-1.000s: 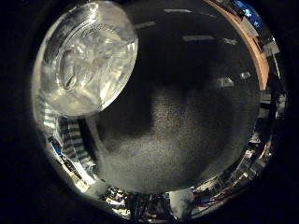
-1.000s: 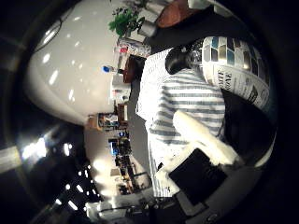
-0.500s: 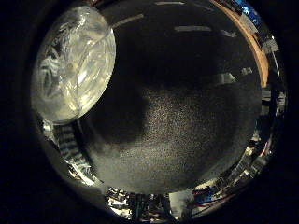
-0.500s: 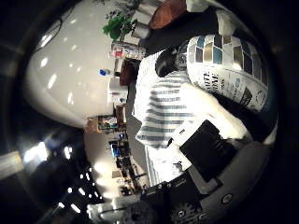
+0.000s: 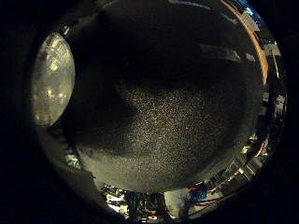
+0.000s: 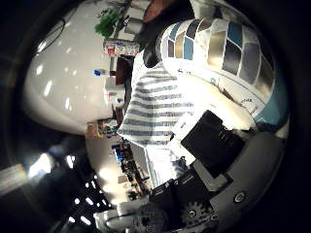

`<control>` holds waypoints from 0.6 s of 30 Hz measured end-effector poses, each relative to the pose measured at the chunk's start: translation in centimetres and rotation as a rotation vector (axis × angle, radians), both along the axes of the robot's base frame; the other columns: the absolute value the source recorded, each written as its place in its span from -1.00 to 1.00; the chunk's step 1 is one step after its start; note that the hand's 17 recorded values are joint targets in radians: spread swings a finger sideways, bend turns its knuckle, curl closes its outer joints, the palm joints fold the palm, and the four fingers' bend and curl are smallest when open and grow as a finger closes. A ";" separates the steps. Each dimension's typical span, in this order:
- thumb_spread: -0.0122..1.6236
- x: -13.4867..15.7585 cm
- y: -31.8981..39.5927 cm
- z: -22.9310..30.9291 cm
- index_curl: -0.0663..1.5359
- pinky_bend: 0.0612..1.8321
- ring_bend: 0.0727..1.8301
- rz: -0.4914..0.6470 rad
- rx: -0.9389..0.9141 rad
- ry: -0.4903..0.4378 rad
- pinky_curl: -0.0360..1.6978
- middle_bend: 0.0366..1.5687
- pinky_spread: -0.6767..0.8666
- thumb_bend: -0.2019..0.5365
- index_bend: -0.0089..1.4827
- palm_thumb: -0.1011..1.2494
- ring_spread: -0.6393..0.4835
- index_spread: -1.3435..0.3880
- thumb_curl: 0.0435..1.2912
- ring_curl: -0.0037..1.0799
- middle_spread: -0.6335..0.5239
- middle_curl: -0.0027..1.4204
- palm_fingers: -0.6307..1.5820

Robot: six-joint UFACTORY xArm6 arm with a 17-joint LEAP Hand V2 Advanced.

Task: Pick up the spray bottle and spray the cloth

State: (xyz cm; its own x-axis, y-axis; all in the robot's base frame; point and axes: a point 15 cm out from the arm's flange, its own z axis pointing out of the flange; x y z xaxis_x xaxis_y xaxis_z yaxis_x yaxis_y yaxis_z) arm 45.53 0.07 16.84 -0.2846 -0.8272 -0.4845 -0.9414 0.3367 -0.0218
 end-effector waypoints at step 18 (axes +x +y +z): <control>0.10 0.8 -3.2 0.6 0.21 0.38 0.42 -0.039 -0.031 -0.070 -0.26 0.32 -0.47 -0.51 -0.07 0.63 -0.28 0.04 -0.16 0.14 -0.33 0.20 0.53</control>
